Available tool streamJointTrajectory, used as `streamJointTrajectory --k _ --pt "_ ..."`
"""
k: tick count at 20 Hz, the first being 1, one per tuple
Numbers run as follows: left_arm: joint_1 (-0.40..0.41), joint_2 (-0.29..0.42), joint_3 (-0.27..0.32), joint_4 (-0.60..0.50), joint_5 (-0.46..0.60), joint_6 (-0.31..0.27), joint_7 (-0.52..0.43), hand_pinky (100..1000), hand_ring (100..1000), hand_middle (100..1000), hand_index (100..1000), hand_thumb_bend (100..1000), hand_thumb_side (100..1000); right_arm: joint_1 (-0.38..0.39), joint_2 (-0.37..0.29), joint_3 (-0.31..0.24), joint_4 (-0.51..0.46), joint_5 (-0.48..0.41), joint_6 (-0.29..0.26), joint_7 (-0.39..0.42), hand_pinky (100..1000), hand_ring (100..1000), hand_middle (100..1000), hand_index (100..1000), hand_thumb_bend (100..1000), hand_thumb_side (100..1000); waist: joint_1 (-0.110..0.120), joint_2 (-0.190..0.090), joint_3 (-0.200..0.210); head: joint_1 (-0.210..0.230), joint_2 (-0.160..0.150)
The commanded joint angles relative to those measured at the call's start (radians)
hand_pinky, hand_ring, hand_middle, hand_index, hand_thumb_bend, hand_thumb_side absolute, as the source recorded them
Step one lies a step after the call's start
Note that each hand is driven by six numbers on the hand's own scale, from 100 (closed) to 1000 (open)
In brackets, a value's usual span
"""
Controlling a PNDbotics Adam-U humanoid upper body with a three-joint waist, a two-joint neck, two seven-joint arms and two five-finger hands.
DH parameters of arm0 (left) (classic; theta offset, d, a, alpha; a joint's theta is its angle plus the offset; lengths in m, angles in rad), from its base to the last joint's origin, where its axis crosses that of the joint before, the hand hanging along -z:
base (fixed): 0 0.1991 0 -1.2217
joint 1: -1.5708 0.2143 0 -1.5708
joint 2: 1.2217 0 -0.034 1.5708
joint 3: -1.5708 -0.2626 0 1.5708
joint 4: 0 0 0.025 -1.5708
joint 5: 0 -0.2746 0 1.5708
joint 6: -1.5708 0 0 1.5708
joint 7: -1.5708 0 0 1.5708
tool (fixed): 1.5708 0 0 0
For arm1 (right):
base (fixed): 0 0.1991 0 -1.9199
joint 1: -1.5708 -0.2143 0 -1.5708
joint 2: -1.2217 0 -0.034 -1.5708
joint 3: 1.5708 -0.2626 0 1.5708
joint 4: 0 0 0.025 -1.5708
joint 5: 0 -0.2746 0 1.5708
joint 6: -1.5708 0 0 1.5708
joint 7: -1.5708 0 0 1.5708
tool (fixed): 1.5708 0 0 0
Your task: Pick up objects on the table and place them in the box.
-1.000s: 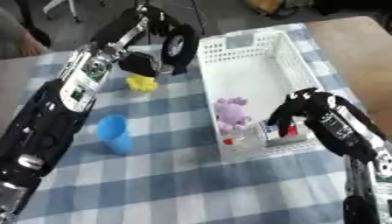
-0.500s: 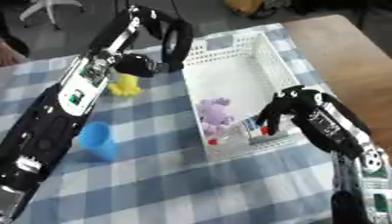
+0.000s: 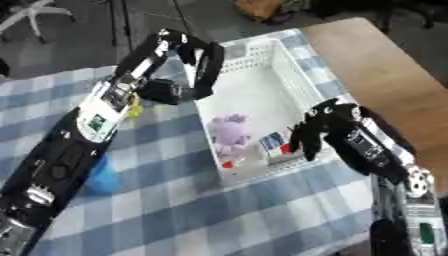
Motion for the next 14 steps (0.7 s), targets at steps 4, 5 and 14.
streamJointTrajectory --k 4,5,14 --pt "-0.014 0.001 -0.007 0.005 -0.022 -0.014 -0.125 559 589 501 670 676 614 -0.009 0.007 -0.006 -0.030 0.021 -0.018 0.023 411 275 260 514 100 823 0.003 -0.100 -0.008 -0.005 -0.014" --pt "-0.014 0.000 -0.006 0.006 -0.028 -0.017 -0.150 568 603 525 696 698 618 -0.009 0.007 -0.007 -0.030 0.022 -0.018 0.023 408 269 256 514 100 823 0.003 -0.100 -0.008 -0.005 -0.014" --pt "-0.016 0.010 0.017 -0.065 -0.198 -0.023 -0.115 671 777 827 863 1000 664 -0.008 0.007 -0.010 -0.028 0.030 -0.018 0.023 415 261 242 517 100 840 0.002 -0.100 -0.006 -0.008 -0.015"
